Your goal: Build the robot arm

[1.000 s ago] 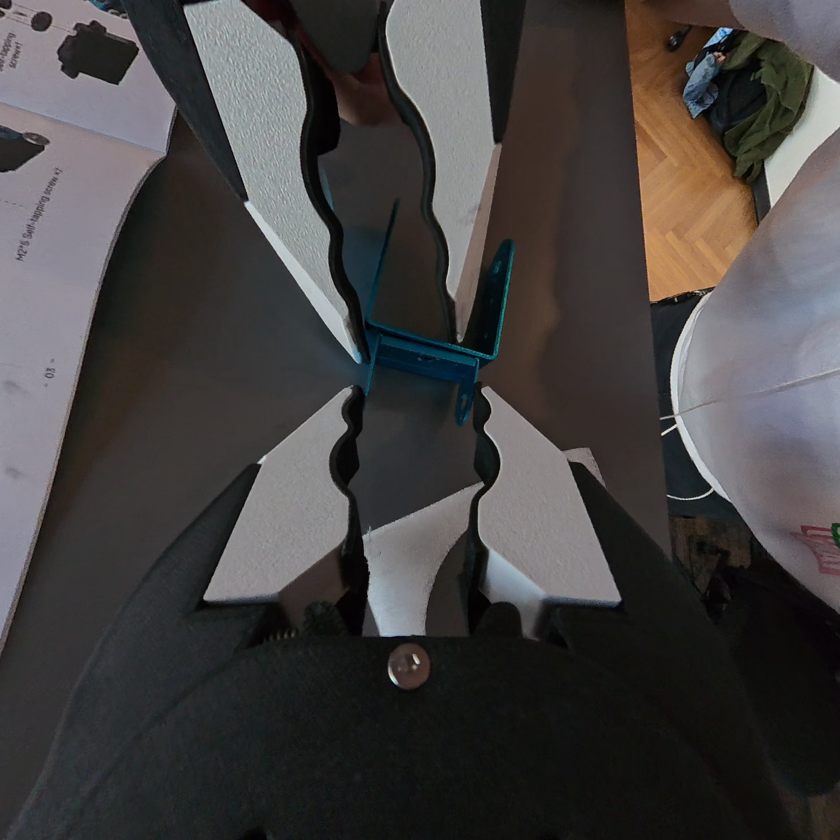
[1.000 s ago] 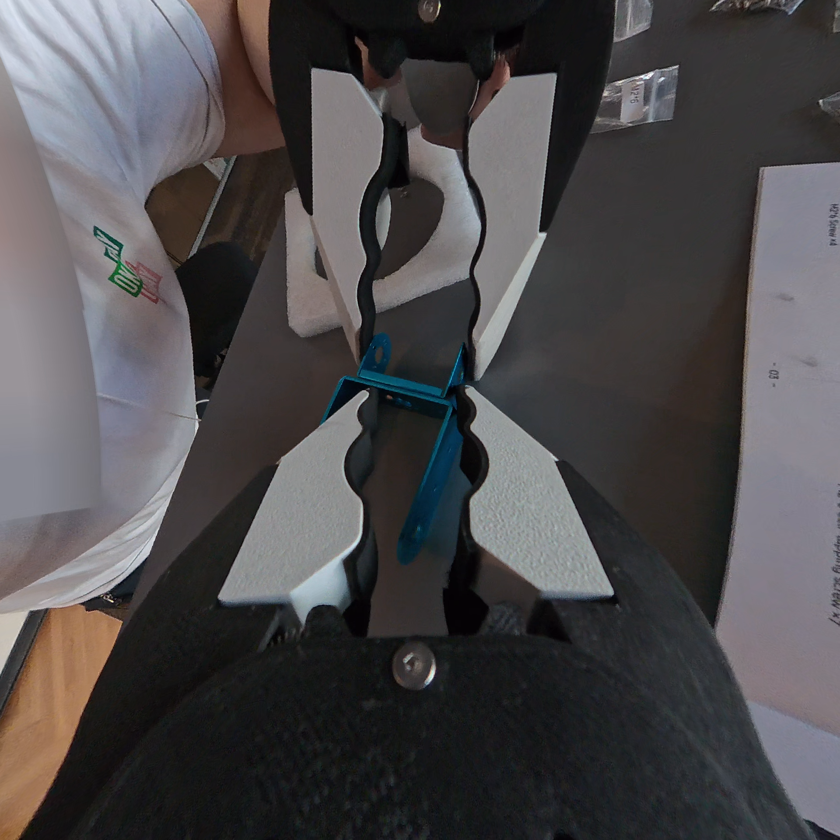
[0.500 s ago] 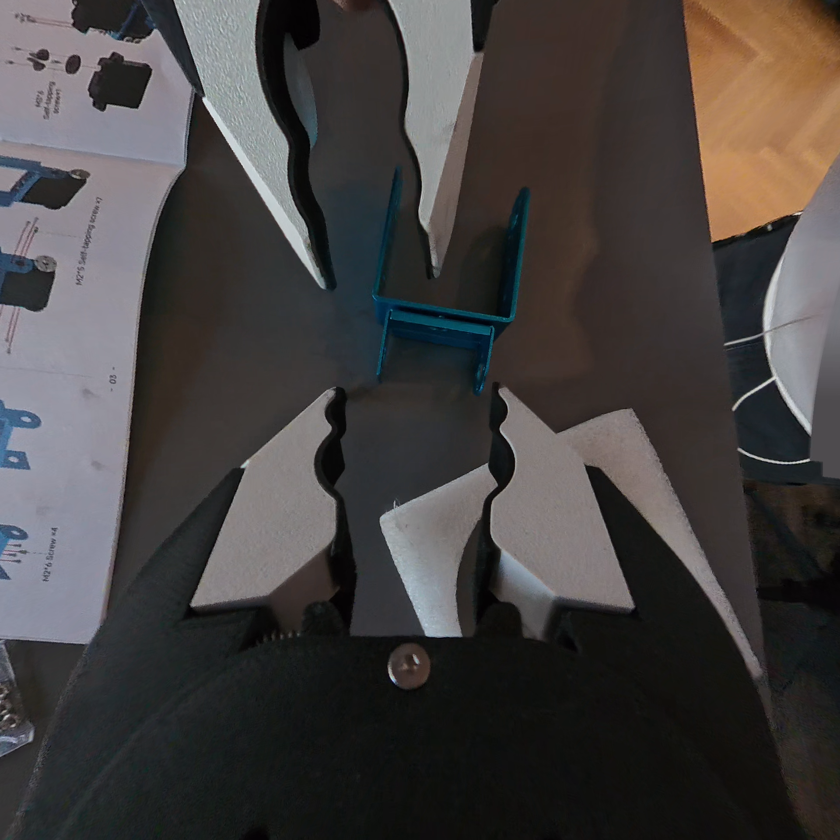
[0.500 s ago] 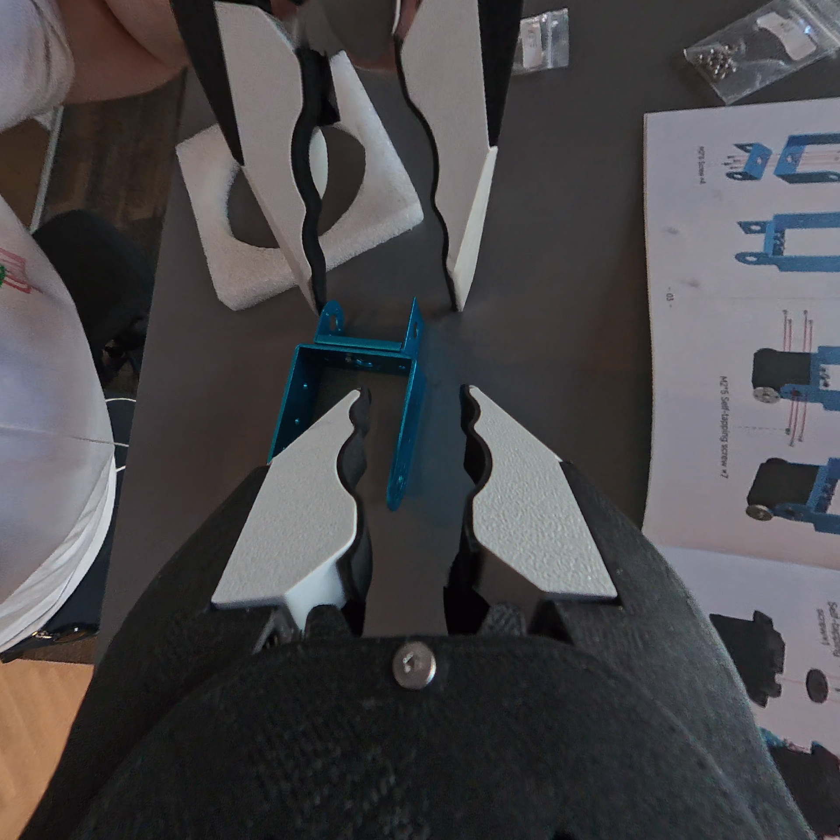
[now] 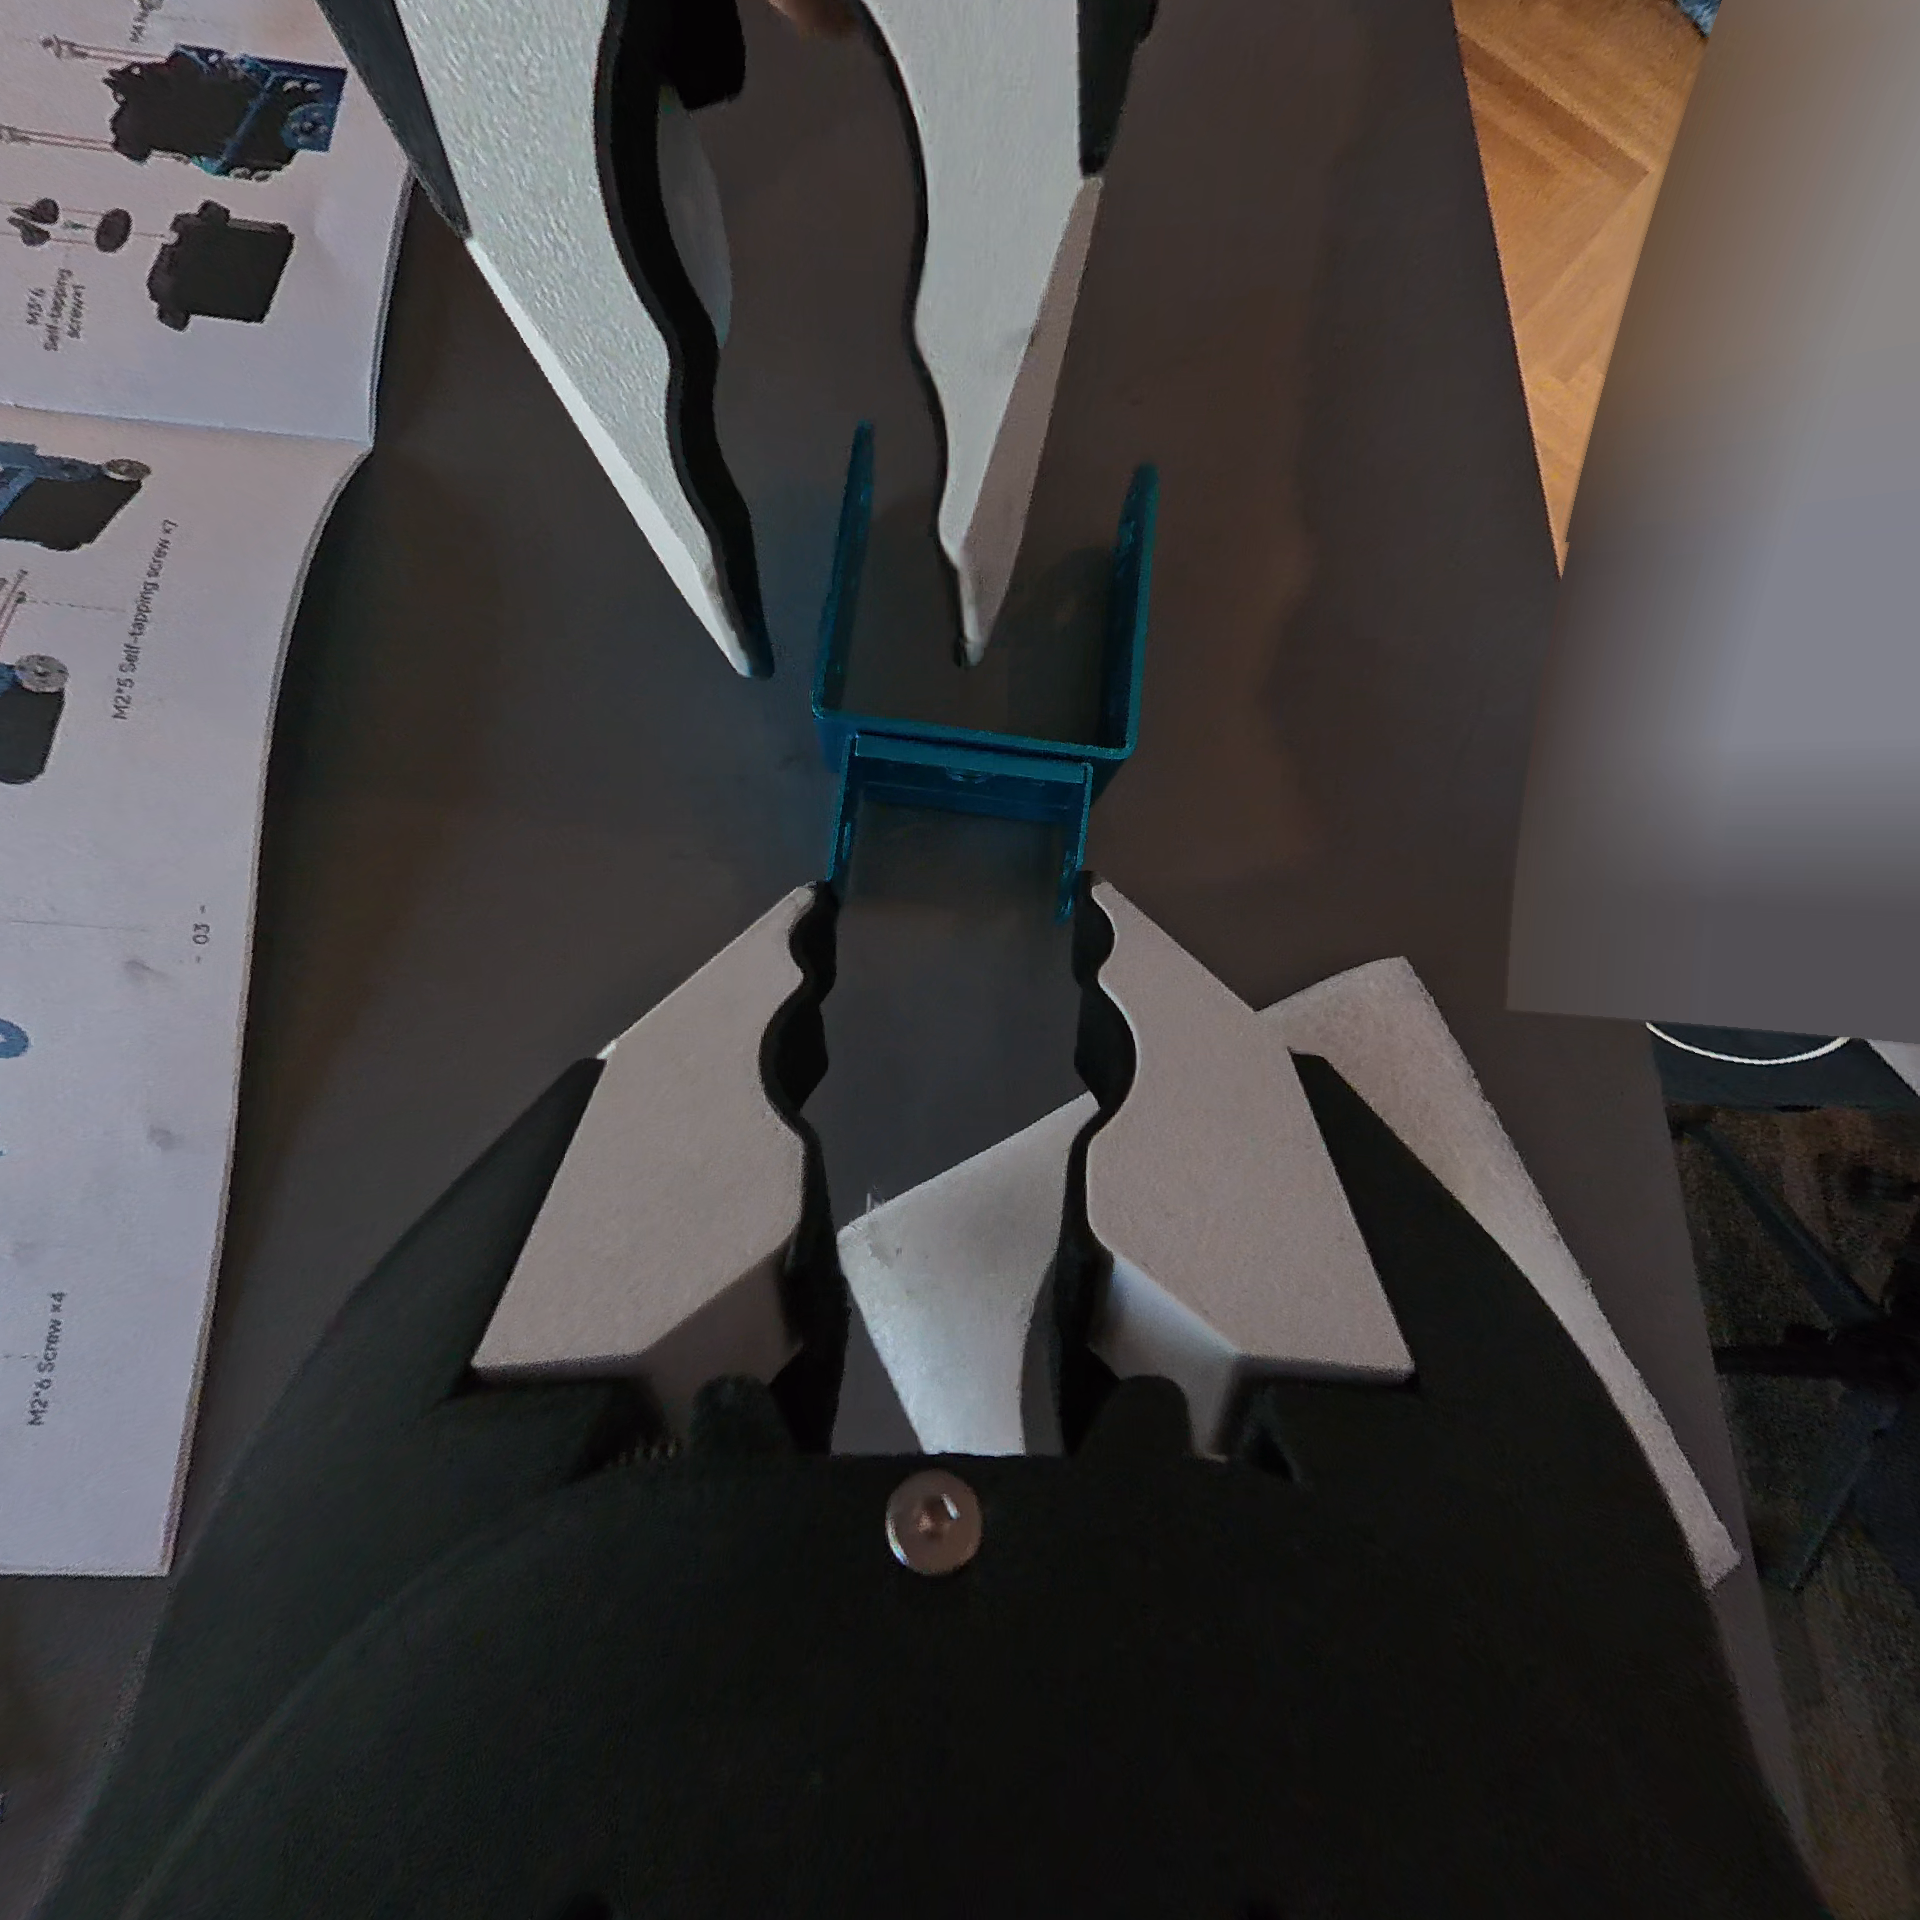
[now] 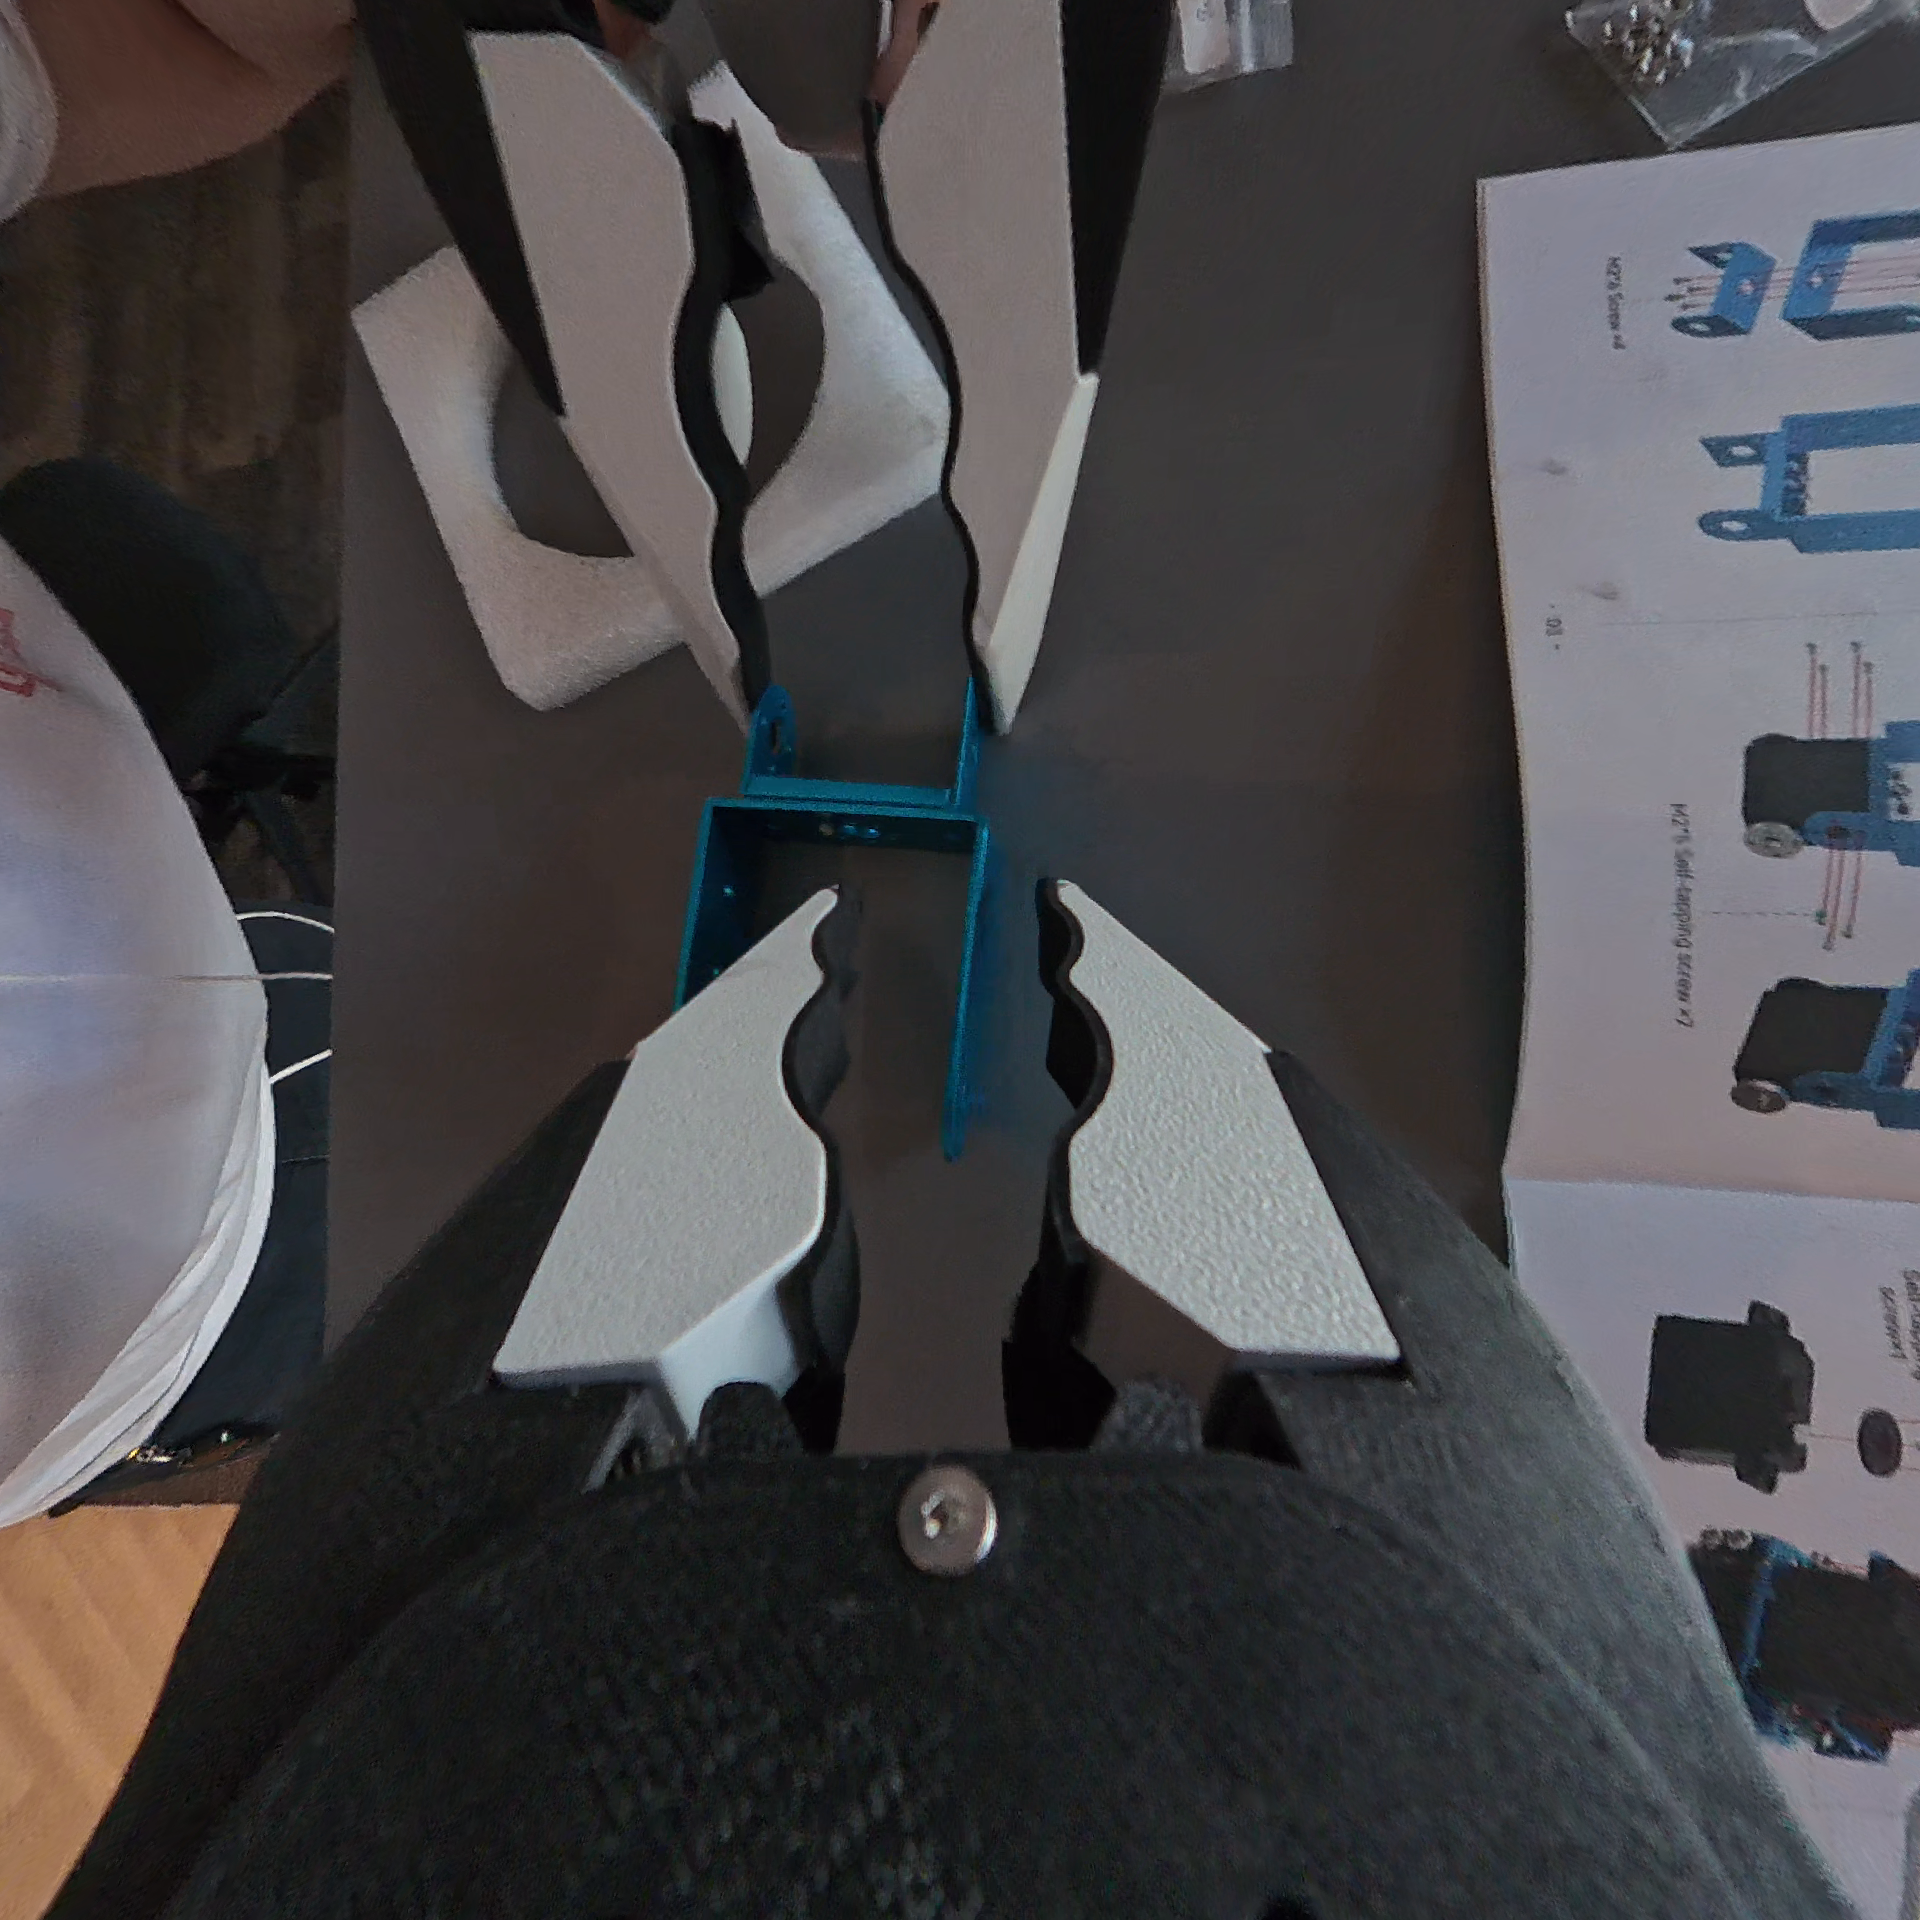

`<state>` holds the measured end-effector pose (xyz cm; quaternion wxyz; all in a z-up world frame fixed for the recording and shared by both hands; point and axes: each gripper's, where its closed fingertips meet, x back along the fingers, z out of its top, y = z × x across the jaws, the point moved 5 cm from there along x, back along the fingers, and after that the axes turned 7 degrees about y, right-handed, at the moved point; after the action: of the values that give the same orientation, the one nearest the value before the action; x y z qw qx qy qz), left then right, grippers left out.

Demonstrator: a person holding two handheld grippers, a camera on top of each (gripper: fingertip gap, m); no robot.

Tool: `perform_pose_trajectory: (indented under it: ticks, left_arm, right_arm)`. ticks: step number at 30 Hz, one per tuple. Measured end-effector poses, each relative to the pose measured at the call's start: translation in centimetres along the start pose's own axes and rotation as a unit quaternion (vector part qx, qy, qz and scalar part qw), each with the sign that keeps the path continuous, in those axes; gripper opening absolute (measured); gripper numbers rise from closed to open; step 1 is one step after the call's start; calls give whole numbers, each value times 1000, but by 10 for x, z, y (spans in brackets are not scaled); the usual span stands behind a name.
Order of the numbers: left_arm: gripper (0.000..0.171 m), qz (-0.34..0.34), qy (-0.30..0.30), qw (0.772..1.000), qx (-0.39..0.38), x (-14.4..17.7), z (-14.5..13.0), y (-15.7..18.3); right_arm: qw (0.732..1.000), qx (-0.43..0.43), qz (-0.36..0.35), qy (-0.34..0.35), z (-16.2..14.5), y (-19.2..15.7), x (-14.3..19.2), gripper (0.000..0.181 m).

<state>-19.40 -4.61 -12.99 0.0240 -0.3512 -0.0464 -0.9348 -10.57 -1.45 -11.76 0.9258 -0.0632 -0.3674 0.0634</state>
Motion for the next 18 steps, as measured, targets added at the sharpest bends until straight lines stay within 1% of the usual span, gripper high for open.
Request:
perform_pose_trajectory:
  ticks: [2,6,8,10,12,15,18]
  left_arm:
    - [46,-1,-5,1000,-2,0,0,2]
    - [53,7,-8,1000,-6,5,0,1]
    - [54,3,2,1000,1,8,1,-1]
    - [55,-10,18,1000,12,9,2,-1]
    - [54,-21,28,999,15,7,3,-2]
    - [51,-18,33,999,7,4,3,-2]
    - [47,-15,28,1000,-3,3,4,0]
  right_arm:
    - [1000,-2,5,-11,-1,-3,4,34]
    - [1000,-5,0,-3,2,-4,13,34]
    - [1000,-1,-3,2,2,-3,17,35]
    - [1000,-6,14,20,5,-6,17,43]
    - [999,-11,26,27,6,-9,16,43]
    - [1000,4,5,16,3,-6,12,43]
    - [1000,-16,0,-3,-2,-5,5,42]
